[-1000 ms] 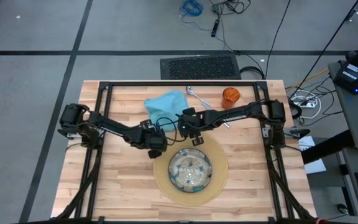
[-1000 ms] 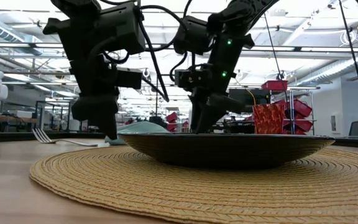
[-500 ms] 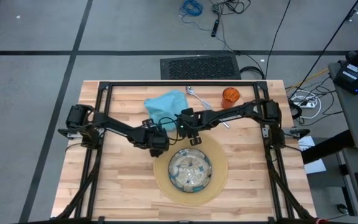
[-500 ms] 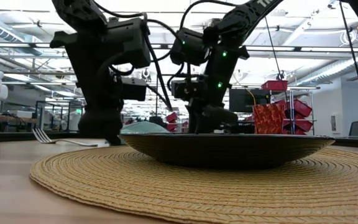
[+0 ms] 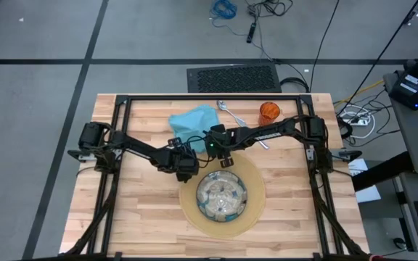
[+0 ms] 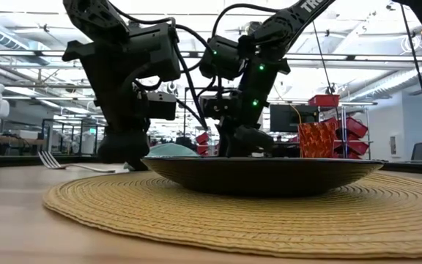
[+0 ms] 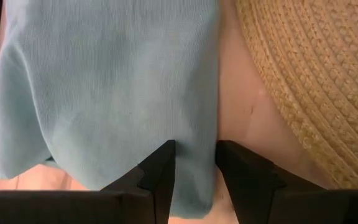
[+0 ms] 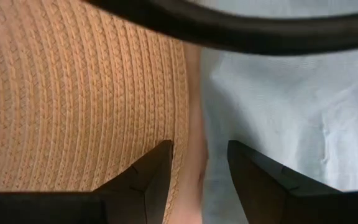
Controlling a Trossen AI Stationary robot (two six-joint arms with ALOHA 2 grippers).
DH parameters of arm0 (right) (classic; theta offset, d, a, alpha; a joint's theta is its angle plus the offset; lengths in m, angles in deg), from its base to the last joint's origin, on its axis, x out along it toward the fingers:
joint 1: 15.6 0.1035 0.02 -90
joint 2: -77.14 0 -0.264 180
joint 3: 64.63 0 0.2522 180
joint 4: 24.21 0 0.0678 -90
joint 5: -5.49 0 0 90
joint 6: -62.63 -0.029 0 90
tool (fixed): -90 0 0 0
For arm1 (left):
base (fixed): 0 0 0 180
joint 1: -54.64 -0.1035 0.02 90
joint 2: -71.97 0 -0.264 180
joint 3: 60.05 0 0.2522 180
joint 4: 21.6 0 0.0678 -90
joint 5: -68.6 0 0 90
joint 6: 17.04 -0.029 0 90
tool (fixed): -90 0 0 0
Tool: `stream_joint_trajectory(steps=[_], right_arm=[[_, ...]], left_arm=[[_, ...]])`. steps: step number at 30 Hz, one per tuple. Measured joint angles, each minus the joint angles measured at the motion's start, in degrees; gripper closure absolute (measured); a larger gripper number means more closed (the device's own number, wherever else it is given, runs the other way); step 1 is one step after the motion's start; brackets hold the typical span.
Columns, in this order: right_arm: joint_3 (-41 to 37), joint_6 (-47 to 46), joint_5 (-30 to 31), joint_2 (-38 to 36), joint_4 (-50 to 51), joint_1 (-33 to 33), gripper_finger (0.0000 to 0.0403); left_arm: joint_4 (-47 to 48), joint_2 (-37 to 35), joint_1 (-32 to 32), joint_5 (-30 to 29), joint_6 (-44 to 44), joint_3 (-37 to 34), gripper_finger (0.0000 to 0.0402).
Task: Set table place
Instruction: Fold the blue napkin
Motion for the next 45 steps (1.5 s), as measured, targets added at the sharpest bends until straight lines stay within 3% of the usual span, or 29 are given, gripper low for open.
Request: stream_joint_trajectory(steps=[18, 39, 45], right_arm=[[-0.2, 1.6, -1.1, -2.3, 6.4, -1.4, 0.0252], [-0.3, 1.5, -3.9, -2.3, 3.0, -4.5, 0.0252], [-3.8, 1.1, -5.1, -1.4, -2.8, -4.5, 0.0264]], left_arm=[[0.3, 0.2, -2.5, 4.7, -3.1, 3.5, 0.0285], [0.4, 0.2, -2.8, 4.7, -4.6, 3.9, 0.0285], [0.5, 0.2, -2.8, 4.6, -4.6, 3.9, 0.0285]])
